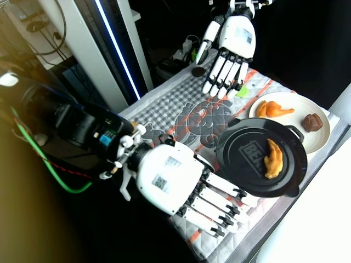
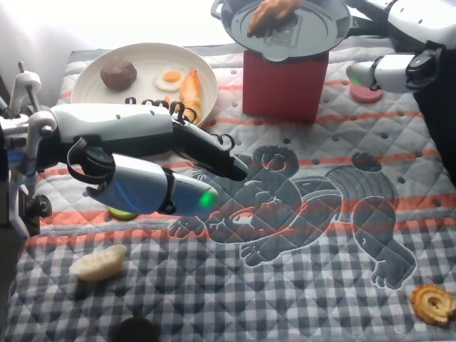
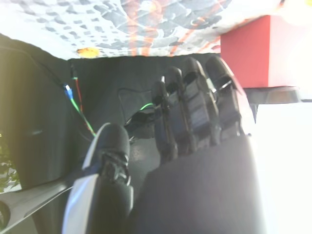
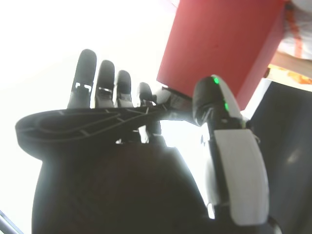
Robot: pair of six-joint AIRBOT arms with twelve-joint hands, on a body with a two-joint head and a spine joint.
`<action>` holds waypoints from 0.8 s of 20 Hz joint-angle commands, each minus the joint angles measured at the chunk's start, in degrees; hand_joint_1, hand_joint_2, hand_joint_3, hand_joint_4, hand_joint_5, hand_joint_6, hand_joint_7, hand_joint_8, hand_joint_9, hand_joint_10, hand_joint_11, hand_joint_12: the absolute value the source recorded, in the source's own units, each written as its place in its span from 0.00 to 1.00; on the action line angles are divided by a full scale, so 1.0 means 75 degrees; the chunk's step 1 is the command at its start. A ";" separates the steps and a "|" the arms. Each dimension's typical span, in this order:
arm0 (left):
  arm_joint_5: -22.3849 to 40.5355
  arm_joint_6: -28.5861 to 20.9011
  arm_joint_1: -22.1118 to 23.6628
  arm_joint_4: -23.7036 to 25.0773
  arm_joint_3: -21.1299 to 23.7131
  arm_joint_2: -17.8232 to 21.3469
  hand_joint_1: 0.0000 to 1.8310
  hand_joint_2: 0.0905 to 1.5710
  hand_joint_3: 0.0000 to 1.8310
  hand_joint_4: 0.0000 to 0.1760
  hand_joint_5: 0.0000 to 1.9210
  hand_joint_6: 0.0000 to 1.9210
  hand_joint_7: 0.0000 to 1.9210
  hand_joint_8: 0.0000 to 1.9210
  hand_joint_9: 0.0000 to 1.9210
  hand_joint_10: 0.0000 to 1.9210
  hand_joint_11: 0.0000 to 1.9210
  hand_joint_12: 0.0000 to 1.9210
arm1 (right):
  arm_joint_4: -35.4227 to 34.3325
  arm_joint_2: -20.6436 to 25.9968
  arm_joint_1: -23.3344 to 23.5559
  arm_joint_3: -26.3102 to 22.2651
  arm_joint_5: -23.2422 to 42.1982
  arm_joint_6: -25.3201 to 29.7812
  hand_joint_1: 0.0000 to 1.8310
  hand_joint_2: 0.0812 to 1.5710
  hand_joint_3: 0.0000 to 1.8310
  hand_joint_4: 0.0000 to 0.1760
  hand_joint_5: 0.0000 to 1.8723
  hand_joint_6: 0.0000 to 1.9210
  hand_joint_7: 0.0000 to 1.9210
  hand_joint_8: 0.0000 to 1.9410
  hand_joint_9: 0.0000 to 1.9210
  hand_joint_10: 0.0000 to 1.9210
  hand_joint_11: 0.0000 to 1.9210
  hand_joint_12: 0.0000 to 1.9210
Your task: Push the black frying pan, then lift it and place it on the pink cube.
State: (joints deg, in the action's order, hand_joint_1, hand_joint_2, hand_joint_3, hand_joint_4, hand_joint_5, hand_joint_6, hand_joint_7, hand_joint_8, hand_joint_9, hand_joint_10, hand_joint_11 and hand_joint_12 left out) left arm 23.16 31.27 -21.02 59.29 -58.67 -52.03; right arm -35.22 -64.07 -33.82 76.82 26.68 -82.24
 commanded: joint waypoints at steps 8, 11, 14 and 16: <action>0.0509 -0.0050 -0.0037 -0.0393 0.0035 0.0074 0.11 0.85 0.00 0.06 0.26 0.00 0.23 0.00 0.20 0.00 0.00 0.37 | 0.0271 0.1167 0.0003 -0.1383 0.1537 -0.0947 0.31 0.64 0.00 0.48 0.00 0.00 0.00 0.00 0.00 0.00 0.00 0.00; 0.0514 -0.0029 -0.0044 -0.0419 0.0154 0.0240 0.14 0.84 0.00 0.06 0.25 0.00 0.23 0.00 0.20 0.00 0.00 0.38 | 0.0896 0.2027 -0.0227 -0.2393 0.2313 -0.0947 0.26 0.67 0.00 0.72 0.00 0.00 0.00 0.00 0.00 0.00 0.00 0.00; 0.0542 -0.0021 -0.0032 -0.0428 0.0274 0.0438 0.19 0.82 0.00 0.08 0.26 0.00 0.27 0.00 0.24 0.01 0.00 0.47 | 0.1327 0.2727 -0.0560 -0.3213 0.3065 -0.0944 0.27 0.65 0.00 0.70 0.00 0.00 0.00 0.00 0.00 0.00 0.00 0.00; 0.0601 0.0033 -0.0025 -0.0495 0.0346 0.0558 0.12 0.85 0.01 0.12 0.22 0.00 0.24 0.00 0.21 0.00 0.00 0.37 | 0.1531 0.3091 -0.0860 -0.3649 0.3539 -0.0912 0.25 0.64 0.00 0.97 0.00 0.00 0.00 0.00 0.00 0.00 0.00 0.00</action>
State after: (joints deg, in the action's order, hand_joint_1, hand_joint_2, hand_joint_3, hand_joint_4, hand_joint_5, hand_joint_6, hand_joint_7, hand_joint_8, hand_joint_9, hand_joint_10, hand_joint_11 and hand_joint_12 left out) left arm 23.44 31.79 -21.78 57.84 -56.07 -48.21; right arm -24.58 -40.66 -41.32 48.80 45.45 -88.95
